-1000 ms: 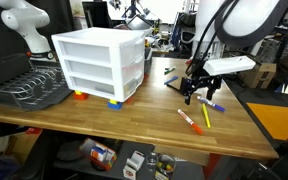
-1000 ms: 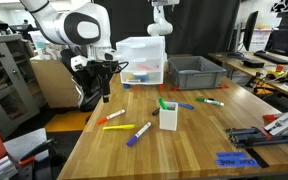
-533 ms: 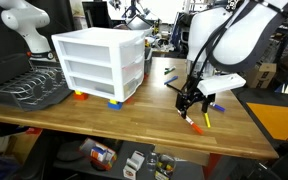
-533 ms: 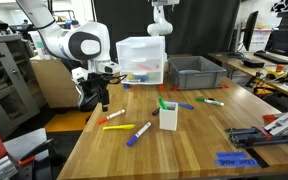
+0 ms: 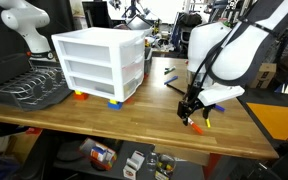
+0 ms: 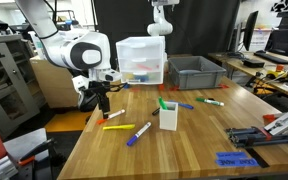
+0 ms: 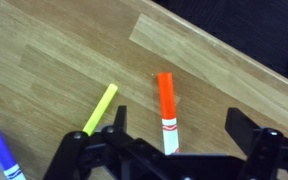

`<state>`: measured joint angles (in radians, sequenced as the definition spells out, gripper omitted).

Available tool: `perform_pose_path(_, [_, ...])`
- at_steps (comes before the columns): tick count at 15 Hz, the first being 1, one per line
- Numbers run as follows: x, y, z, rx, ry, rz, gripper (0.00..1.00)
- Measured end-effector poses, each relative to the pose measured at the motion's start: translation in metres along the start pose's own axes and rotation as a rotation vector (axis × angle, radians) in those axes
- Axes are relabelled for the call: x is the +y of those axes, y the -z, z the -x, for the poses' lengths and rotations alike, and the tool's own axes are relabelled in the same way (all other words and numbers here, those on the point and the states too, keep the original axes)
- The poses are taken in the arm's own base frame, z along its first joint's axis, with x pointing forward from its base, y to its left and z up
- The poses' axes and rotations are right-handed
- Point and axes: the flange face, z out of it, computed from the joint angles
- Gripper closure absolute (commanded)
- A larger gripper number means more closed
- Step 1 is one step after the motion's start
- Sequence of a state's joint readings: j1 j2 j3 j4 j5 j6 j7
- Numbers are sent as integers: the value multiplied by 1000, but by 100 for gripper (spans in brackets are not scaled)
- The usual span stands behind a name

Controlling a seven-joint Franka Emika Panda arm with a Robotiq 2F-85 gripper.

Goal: Pick up the orange and white marker and put it near the black pen

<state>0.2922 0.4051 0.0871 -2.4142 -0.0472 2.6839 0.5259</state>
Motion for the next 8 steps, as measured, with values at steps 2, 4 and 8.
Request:
perform_pose_path(2, [1, -5, -1, 1, -4, -2, 5])
perform_pose_path(4, [3, -10, -2, 3, -7, -4, 13])
perform_pose_path(8, [4, -16, -5, 0, -8, -12, 48])
